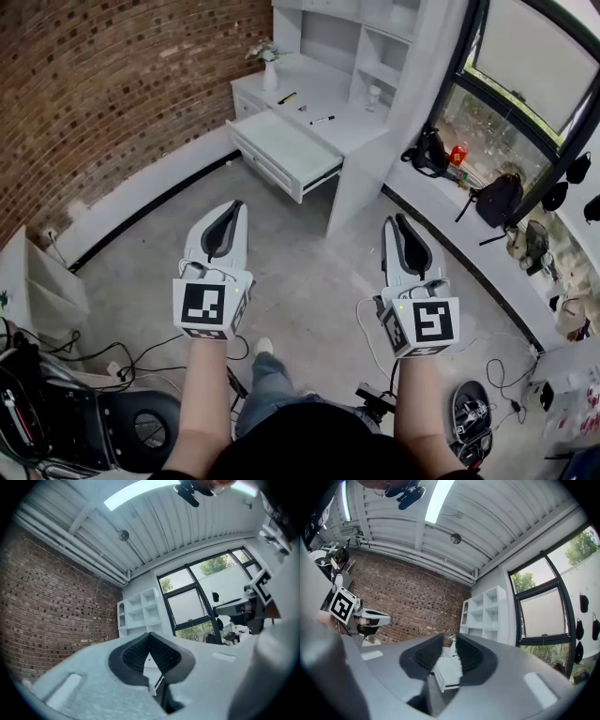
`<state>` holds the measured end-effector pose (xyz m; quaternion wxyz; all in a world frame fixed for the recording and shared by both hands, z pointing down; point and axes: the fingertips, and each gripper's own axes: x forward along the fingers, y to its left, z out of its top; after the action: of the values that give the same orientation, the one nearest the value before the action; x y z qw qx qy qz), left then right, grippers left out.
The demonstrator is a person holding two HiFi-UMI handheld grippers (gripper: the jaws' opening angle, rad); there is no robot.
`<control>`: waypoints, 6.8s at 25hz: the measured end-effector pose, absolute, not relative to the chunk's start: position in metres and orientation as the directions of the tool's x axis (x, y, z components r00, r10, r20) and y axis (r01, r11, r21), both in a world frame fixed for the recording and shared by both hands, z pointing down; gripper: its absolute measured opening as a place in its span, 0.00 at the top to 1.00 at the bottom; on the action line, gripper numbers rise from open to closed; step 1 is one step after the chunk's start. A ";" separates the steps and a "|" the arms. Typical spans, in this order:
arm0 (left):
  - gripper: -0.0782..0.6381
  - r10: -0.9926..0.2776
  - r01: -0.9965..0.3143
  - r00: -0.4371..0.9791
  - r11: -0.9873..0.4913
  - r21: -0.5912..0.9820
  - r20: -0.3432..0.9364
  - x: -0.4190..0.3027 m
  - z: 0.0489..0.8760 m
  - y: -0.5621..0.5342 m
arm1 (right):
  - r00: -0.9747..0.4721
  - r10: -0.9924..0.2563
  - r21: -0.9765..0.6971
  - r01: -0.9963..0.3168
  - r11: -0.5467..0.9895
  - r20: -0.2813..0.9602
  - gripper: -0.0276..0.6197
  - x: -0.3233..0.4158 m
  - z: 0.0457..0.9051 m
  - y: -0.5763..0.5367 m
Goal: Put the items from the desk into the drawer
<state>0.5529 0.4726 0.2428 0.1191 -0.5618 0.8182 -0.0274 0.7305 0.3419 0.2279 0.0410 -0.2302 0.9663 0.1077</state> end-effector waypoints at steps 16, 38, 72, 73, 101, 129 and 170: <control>0.89 -0.915 -0.908 -0.371 0.393 -0.146 -0.157 0.469 0.253 0.443 | -0.893 -0.444 0.113 -0.451 0.886 -0.078 0.18 0.661 0.247 0.301; 0.89 -0.934 -0.926 -0.328 0.348 -0.148 -0.140 0.278 0.262 0.381 | -0.845 -0.533 0.116 -0.534 0.837 -0.043 0.28 0.486 0.260 0.241; 0.89 -0.931 -0.919 -0.351 0.363 -0.155 -0.101 -0.001 0.269 0.163 | -0.858 -0.513 0.087 -0.510 0.856 0.017 0.40 0.197 0.291 0.011; 0.89 -0.931 -0.920 -0.350 0.362 -0.152 -0.101 -0.006 0.268 0.154 | -0.857 -0.515 0.085 -0.512 0.855 0.020 0.40 0.191 0.291 0.003; 0.89 -1.000 -0.991 -0.021 0.024 -0.135 -0.020 -0.168 0.315 -0.075 | -0.578 -0.814 0.056 -0.812 0.581 0.050 0.46 0.102 0.321 -0.148; 0.89 -0.951 -0.952 0.300 -0.304 -0.045 0.074 -0.287 0.372 -0.245 | -0.403 -0.866 -0.014 -0.908 0.418 0.298 0.50 -0.074 0.411 -0.259; 0.89 -0.925 -0.943 0.329 -0.333 0.010 0.190 -0.299 0.427 -0.244 | -0.190 -0.351 -0.076 -0.946 0.314 0.917 0.76 -0.135 0.658 -0.351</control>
<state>-0.2993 -0.2443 0.4267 -0.0592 -0.8129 0.5746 -0.0747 -0.1352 -0.3512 0.6581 -0.4278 -0.4711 0.6883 -0.3482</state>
